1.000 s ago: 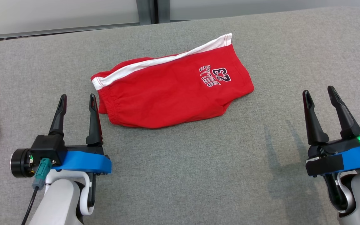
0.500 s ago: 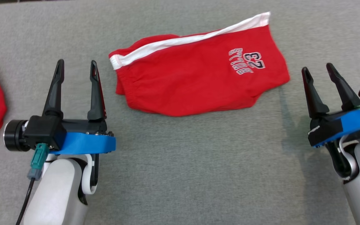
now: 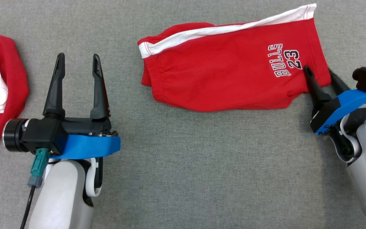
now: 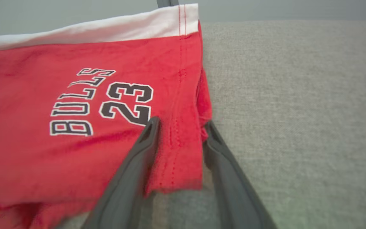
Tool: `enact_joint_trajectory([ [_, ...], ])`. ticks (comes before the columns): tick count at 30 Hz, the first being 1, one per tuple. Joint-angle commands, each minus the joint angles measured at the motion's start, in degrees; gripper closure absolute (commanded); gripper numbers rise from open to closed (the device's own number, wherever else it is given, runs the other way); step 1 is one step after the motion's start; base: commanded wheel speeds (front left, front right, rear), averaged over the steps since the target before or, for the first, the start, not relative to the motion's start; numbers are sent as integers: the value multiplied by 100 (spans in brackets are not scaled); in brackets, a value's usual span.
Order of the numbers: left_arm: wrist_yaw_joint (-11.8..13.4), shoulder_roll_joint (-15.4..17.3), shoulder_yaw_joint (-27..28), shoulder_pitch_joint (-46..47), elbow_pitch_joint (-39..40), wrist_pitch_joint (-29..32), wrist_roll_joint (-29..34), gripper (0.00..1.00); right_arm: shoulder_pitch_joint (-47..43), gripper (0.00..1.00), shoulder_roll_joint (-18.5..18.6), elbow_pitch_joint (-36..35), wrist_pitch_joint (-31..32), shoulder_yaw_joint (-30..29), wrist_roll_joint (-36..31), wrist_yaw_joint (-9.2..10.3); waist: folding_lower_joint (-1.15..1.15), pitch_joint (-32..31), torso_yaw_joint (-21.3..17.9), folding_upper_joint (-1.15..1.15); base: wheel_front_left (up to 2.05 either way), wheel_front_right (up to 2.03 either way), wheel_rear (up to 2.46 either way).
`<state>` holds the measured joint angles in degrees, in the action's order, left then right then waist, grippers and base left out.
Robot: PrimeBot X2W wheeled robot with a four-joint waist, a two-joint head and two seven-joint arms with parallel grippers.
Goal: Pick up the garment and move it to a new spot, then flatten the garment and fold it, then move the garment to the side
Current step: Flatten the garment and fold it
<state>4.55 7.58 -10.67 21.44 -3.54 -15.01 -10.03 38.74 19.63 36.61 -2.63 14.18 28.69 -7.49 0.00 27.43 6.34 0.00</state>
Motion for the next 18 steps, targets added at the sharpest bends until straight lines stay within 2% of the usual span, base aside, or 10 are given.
enact_joint_trajectory([
  [1,-19,-11,47,-32,12,-23,41,0,-108,100,-30,133,71,85,68,0,0,-31,-37,0,0,0,0],
  [11,-207,-73,227,-386,-130,-24,232,0,-993,100,-86,-453,-629,5,279,1,0,-515,-482,0,0,0,0],
  [18,-299,-115,246,-655,-203,-24,266,0,-1585,100,-92,-705,-709,-218,369,1,0,-749,-682,0,0,0,0],
])
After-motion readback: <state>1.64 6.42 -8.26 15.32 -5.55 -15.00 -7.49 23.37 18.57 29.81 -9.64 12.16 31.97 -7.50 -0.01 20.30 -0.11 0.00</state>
